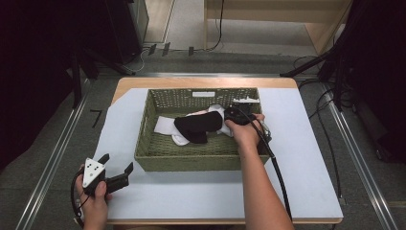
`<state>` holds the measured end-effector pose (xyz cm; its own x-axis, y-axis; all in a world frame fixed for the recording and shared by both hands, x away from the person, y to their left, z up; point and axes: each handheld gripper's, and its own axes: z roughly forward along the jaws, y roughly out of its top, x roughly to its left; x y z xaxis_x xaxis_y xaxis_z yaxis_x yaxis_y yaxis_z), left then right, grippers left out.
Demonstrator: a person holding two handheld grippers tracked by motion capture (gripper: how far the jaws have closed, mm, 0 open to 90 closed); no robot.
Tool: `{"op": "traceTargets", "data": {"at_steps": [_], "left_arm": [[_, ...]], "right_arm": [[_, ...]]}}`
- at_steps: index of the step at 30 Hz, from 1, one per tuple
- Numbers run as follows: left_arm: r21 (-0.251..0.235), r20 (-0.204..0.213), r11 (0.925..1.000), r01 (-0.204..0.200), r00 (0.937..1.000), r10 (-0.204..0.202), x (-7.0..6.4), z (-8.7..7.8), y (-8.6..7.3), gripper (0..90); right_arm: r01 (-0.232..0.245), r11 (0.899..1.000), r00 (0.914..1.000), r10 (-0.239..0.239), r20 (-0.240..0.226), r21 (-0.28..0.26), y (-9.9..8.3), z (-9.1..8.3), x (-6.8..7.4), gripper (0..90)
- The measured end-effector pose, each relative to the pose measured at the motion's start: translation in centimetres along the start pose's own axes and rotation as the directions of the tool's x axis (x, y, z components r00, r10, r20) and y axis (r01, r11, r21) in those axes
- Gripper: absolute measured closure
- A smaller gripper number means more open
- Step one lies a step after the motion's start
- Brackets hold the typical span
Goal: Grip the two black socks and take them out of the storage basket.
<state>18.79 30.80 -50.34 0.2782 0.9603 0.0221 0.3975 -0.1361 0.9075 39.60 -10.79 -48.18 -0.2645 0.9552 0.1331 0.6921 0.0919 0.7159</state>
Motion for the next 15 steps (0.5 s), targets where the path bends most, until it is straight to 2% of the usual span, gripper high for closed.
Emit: {"op": "traceTargets", "data": {"at_steps": [3, 5, 7, 8, 10, 11, 13, 14, 15], "left_arm": [[0.002, 0.001, 1.0, 0.002, 1.0, -0.002, 0.0, 0.0, 0.0, 9.2], [-0.001, 0.003, 1.0, 0.005, 1.0, -0.005, 0.0, 0.0, 0.0, 9.2], [0.001, 0.001, 1.0, 0.004, 1.0, -0.004, 0.0, 0.0, 0.0, 9.2], [-0.001, 0.001, 1.0, 0.004, 1.0, -0.004, 0.0, 0.0, 0.0, 9.2], [-0.001, 0.002, 1.0, 0.004, 1.0, -0.004, 0.0, 0.0, 0.0, 9.2], [-0.004, 0.004, 1.0, 0.006, 1.0, -0.006, 0.0, 0.0, 0.0, 9.2], [-0.002, 0.005, 1.0, 0.005, 1.0, -0.005, 0.1, 0.0, 0.0, 9.2], [-0.001, 0.006, 1.0, 0.006, 1.0, -0.006, 0.1, 0.0, 0.0, 9.2], [0.0, 0.007, 1.0, 0.005, 1.0, -0.005, 0.1, 0.0, 0.0, 9.2]], "right_arm": [[0.018, 0.999, 0.9998, -0.017, -0.014, 0.031, 0.0, 0.2, 0.2, 55.2], [0.039, 0.997, 0.999, -0.038, -0.023, 0.071, -0.3, 0.5, 0.3, 58.1], [0.058, 0.994, 0.9982, -0.056, -0.023, 0.089, -0.3, 0.5, 0.3, 70.6], [0.055, 0.993, 0.9983, -0.053, -0.022, 0.101, -0.3, 0.5, 0.3, 81.9], [0.041, 0.992, 0.9986, -0.036, -0.039, 0.121, -0.1, 0.2, 0.4, 87.3], [0.04, 0.993, 0.9982, -0.034, -0.048, 0.115, 0.0, 0.0, 0.5, 87.5], [0.017, 0.998, 0.9982, -0.014, -0.058, 0.064, 0.4, -0.5, 0.6, 87.8], [0.017, 0.998, 0.9982, -0.014, -0.058, 0.064, 0.4, -0.5, 0.6, 87.8], [0.014, 1.0, 0.9974, -0.013, -0.072, 0.022, 0.6, -0.9, 0.7, 87.8]]}}
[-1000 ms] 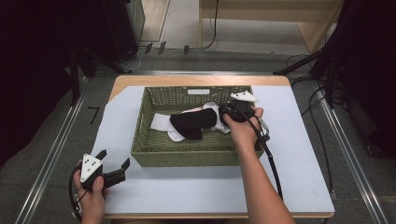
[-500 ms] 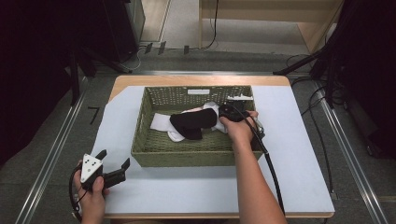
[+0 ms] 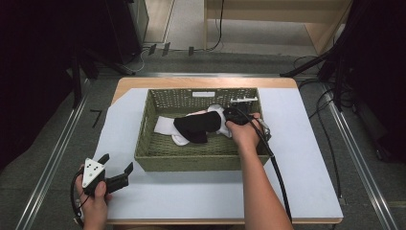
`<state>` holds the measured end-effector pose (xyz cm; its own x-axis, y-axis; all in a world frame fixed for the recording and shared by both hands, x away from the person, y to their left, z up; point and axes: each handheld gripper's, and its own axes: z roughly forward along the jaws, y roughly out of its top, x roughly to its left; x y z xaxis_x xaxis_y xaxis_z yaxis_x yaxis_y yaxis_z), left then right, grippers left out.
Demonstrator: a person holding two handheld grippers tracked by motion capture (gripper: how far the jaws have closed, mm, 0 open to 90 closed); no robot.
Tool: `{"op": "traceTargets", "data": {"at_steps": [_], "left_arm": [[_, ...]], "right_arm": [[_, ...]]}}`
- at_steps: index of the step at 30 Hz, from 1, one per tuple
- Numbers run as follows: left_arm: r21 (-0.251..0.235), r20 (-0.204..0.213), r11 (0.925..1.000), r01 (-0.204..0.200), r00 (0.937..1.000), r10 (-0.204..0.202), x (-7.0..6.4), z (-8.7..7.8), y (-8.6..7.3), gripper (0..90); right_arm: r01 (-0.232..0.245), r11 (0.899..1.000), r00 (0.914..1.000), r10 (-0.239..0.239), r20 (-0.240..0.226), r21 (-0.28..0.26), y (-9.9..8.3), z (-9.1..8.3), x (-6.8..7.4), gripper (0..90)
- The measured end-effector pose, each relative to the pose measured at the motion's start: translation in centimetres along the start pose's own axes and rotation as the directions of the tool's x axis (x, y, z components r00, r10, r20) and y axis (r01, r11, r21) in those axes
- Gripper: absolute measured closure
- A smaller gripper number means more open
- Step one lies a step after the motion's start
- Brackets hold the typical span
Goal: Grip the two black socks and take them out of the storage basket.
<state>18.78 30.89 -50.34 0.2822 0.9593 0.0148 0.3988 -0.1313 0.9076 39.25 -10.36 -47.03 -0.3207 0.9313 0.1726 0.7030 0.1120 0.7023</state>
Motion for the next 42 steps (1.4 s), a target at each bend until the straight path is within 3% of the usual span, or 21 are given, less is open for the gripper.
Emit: {"op": "traceTargets", "data": {"at_steps": [2, 4, 8, 11, 17, 19, 21, 25, 26, 27, 30, 34, 36, 39, 40, 42], "left_arm": [[-0.001, -0.001, 1.0, 0.001, 1.0, -0.001, 0.0, 0.0, 0.0, 9.2], [-0.002, 0.0, 1.0, 0.001, 1.0, -0.001, 0.0, 0.0, 0.0, 9.2], [-0.004, 0.0, 1.0, 0.0, 1.0, 0.0, 0.0, 0.0, 0.0, 9.2], [-0.002, 0.0, 1.0, 0.0, 1.0, 0.0, 0.0, 0.0, 0.0, 9.2], [0.0, -0.002, 1.0, -0.001, 1.0, 0.001, 0.0, 0.0, 0.0, 9.2], [-0.001, -0.002, 1.0, 0.0, 1.0, 0.0, -0.1, 0.0, 0.0, 9.2], [0.0, -0.002, 1.0, -0.003, 1.0, 0.003, 0.0, 0.0, 0.0, 9.2], [-0.003, -0.003, 1.0, -0.004, 1.0, 0.004, -0.1, 0.0, 0.0, 9.2], [-0.004, -0.003, 1.0, -0.002, 1.0, 0.002, -0.1, 0.0, 0.0, 9.2], [-0.005, -0.003, 1.0, 0.0, 1.0, 0.0, -0.1, 0.0, 0.0, 9.2], [-0.004, -0.003, 1.0, 0.001, 1.0, -0.001, -0.1, 0.0, 0.0, 9.2], [-0.003, -0.002, 1.0, 0.001, 1.0, -0.001, -0.1, 0.0, 0.0, 9.2], [-0.002, -0.002, 1.0, 0.0, 1.0, 0.0, -0.1, 0.0, 0.0, 9.2], [-0.002, -0.004, 1.0, 0.0, 1.0, 0.0, -0.1, 0.0, 0.0, 9.2], [-0.003, -0.003, 1.0, -0.002, 1.0, 0.002, -0.1, 0.0, 0.0, 9.2], [-0.004, -0.003, 1.0, 0.0, 1.0, 0.0, -0.1, 0.0, 0.0, 9.2]], "right_arm": [[-0.009, 0.996, 0.9997, 0.007, -0.024, -0.088, 0.3, -0.8, 0.2, 88.0], [-0.005, 0.987, 1.0, 0.004, -0.007, -0.159, 0.4, -1.7, 0.1, 88.1], [-0.026, 0.961, 0.9997, 0.026, -0.005, -0.277, 0.6, -2.8, -0.1, 88.6], [-0.031, 0.943, 0.9995, 0.027, -0.017, -0.33, 0.7, -3.5, -0.1, 88.9], [-0.02, 0.893, 0.9993, 0.003, -0.037, -0.45, 1.0, -5.1, 0.4, 89.0], [-0.016, 0.873, 0.9989, -0.007, -0.046, -0.487, 1.1, -5.7, 0.6, 89.0], [-0.006, 0.847, 0.9978, -0.03, -0.059, -0.532, 1.2, -6.3, 0.7, 88.9], [0.009, 0.816, 0.9965, -0.055, -0.062, -0.578, 1.3, -7.2, 1.1, 88.9], [0.019, 0.802, 0.9963, -0.065, -0.056, -0.597, 1.3, -7.6, 1.1, 88.9], [0.019, 0.802, 0.9963, -0.065, -0.056, -0.597, 1.3, -7.6, 1.1, 88.9], [0.013, 0.785, 0.9962, -0.064, -0.06, -0.619, 1.3, -8.2, 0.9, 89.0], [0.024, 0.752, 0.9955, -0.078, -0.053, -0.659, 1.5, -9.2, 0.5, 88.9], [0.041, 0.745, 0.9961, -0.082, -0.031, -0.666, 1.5, -9.7, 0.2, 88.9], [0.052, 0.717, 0.996, -0.088, -0.016, -0.695, 1.6, -10.5, -0.3, 88.9], [0.052, 0.714, 0.9966, -0.081, -0.01, -0.699, 1.6, -10.7, -0.5, 88.9], [0.053, 0.693, 0.9968, -0.08, -0.003, -0.719, 1.6, -11.3, -0.9, 88.9]]}}
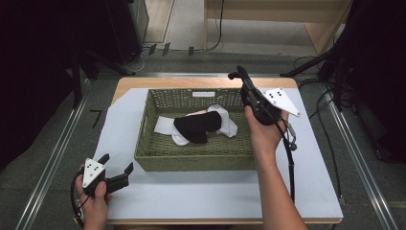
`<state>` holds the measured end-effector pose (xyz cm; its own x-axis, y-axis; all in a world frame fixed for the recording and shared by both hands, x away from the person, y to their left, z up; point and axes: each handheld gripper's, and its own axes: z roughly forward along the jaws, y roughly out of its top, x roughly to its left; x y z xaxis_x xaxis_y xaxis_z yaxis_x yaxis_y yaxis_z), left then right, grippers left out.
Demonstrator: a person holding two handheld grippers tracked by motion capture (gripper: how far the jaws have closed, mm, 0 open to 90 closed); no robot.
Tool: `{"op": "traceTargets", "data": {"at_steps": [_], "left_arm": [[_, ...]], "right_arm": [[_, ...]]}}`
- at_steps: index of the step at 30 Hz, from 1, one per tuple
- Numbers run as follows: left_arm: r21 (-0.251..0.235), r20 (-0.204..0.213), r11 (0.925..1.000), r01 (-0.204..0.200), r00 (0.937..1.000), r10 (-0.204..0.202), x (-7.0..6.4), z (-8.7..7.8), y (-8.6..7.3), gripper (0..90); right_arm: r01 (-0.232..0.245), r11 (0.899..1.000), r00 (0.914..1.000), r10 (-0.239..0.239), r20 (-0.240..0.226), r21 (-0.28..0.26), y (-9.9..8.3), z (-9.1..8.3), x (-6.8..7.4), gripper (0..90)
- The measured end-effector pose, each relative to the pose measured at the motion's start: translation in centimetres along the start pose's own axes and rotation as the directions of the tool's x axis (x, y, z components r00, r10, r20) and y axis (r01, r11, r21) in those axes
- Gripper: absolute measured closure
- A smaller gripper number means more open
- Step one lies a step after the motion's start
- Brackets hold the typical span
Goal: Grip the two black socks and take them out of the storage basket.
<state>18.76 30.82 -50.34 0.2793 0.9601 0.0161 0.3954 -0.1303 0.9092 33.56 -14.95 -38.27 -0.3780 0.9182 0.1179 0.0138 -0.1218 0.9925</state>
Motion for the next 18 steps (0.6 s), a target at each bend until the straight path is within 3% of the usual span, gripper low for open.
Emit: {"op": "traceTargets", "data": {"at_steps": [3, 9, 18], "left_arm": [[0.001, -0.001, 1.0, 0.0, 1.0, 0.0, 0.0, 0.0, 0.0, 9.2], [0.002, -0.001, 1.0, 0.001, 1.0, -0.001, 0.0, 0.0, 0.0, 9.2], [0.001, -0.003, 1.0, -0.001, 1.0, 0.001, 0.0, 0.0, 0.0, 9.2]], "right_arm": [[0.016, 0.999, 0.9996, -0.015, 0.023, -0.03, 0.7, -0.8, -1.0, 88.8], [0.03, 0.999, 0.998, -0.027, 0.056, -0.036, 1.2, -1.8, -2.7, 88.8], [0.025, 1.0, 0.9904, -0.022, 0.137, -0.019, 0.2, -3.8, -6.5, 88.7]]}}
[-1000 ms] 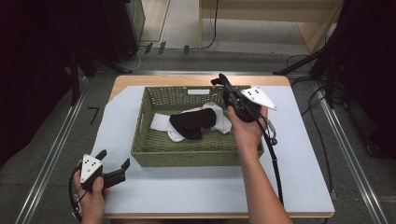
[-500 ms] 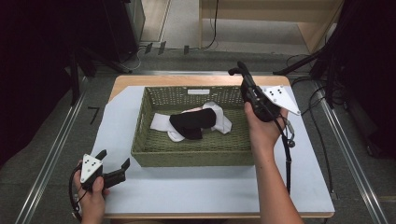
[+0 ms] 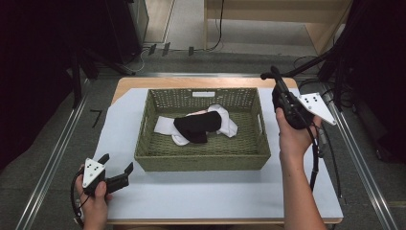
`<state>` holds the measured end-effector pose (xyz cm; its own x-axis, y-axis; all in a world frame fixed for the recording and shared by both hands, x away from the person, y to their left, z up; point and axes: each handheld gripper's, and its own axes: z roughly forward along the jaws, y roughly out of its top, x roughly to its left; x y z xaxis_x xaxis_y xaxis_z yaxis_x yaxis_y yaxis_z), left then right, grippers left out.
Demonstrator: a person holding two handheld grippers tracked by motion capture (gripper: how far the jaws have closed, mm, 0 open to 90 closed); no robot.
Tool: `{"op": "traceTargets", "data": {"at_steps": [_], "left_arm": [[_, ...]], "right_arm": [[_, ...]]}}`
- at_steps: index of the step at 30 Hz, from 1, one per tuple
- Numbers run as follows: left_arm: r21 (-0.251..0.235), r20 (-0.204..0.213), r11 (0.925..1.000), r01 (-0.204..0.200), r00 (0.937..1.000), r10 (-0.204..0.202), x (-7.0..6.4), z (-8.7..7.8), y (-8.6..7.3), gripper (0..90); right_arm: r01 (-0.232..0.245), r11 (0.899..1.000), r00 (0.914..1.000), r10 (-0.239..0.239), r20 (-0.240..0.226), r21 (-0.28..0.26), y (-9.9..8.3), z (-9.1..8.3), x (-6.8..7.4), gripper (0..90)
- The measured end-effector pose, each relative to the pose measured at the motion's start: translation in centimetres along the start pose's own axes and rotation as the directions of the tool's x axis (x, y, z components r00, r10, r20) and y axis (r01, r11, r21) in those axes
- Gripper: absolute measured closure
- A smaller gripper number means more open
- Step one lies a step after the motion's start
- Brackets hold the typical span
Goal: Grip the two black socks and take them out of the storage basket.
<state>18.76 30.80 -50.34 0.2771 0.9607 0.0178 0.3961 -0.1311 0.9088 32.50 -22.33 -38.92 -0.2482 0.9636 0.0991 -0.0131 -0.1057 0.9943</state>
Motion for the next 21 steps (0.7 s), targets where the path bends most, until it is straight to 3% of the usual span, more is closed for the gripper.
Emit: {"op": "traceTargets", "data": {"at_steps": [4, 11, 15, 21], "left_arm": [[-0.001, 0.0, 1.0, 0.001, 1.0, -0.001, 0.0, 0.0, 0.0, 9.2], [-0.002, -0.001, 1.0, -0.001, 1.0, 0.001, 0.0, 0.0, 0.0, 9.2], [-0.002, -0.001, 1.0, -0.001, 1.0, 0.001, 0.0, 0.0, 0.0, 9.2], [-0.001, -0.002, 1.0, -0.004, 1.0, 0.004, 0.0, 0.0, 0.0, 9.2]], "right_arm": [[0.016, 0.999, 0.9991, -0.017, 0.04, 0.036, -1.3, -0.6, -1.8, 88.7], [-0.009, 0.994, 0.9961, -0.001, 0.089, 0.108, -4.5, -1.7, -4.5, 88.6], [-0.011, 0.984, 0.9921, -0.011, 0.125, 0.175, -7.1, -2.4, -5.9, 88.6], [-0.032, 0.973, 0.9887, -0.003, 0.15, 0.23, -9.3, -3.0, -6.9, 88.5]]}}
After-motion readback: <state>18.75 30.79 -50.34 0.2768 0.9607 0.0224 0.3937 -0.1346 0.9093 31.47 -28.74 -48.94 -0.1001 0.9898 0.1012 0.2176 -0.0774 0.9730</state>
